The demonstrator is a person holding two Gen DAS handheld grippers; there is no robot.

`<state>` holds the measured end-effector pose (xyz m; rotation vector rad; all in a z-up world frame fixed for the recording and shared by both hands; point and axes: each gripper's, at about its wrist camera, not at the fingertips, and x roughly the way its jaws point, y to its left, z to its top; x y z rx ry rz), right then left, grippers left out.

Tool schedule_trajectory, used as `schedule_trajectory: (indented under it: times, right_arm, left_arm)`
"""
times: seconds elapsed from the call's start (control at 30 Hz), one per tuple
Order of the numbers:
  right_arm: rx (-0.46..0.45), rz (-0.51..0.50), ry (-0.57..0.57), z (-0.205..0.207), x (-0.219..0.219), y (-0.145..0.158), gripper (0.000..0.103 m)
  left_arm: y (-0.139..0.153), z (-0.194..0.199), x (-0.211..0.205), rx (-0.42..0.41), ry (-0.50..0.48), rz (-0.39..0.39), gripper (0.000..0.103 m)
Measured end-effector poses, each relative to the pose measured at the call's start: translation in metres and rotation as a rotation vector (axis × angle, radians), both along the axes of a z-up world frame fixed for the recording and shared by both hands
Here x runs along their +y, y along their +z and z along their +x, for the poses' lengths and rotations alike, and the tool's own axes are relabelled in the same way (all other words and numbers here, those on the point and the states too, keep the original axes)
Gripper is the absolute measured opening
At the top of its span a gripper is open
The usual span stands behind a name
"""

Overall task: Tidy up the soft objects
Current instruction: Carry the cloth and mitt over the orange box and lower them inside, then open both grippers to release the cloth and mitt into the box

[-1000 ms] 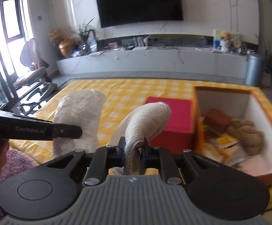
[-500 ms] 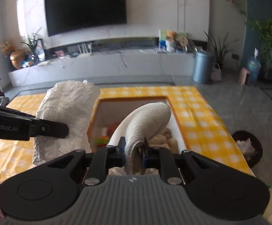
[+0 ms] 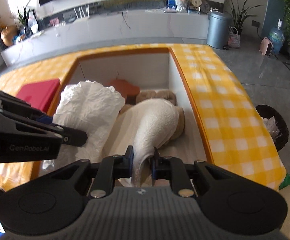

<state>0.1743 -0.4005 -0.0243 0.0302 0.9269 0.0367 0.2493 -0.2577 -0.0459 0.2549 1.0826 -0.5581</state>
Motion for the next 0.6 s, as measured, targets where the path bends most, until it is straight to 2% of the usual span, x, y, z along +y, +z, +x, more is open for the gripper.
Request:
schedule_trajectory:
  times: [0.03, 0.1, 0.23, 0.27, 0.3, 0.4, 0.6]
  right_arm:
    - [0.012, -0.011, 0.004, 0.001, -0.001, -0.003, 0.017]
    - [0.041, -0.028, 0.021, 0.003, -0.001, -0.007, 0.026]
    - [0.064, -0.078, 0.035, 0.004, 0.001, -0.008, 0.044]
    - [0.067, -0.088, 0.042, 0.003, 0.002, -0.007, 0.051]
    - [0.068, -0.097, 0.047, 0.002, 0.002, -0.005, 0.058]
    - [0.061, -0.126, 0.048, 0.0, 0.002, 0.003, 0.069]
    - [0.013, -0.164, 0.023, -0.009, 0.005, 0.035, 0.073]
  left_arm:
    - [0.0, -0.002, -0.001, 0.004, 0.0, 0.011, 0.027]
    - [-0.001, -0.004, -0.001, 0.003, 0.009, 0.02, 0.031]
    - [0.005, -0.005, 0.004, -0.004, 0.023, 0.011, 0.058]
    - [0.007, -0.006, 0.004, -0.011, 0.023, 0.006, 0.061]
    - [0.01, -0.007, 0.006, -0.017, 0.022, 0.001, 0.062]
    - [0.021, -0.012, 0.009, -0.043, 0.027, -0.01, 0.067]
    - [0.051, -0.03, 0.024, -0.136, 0.026, -0.044, 0.067]
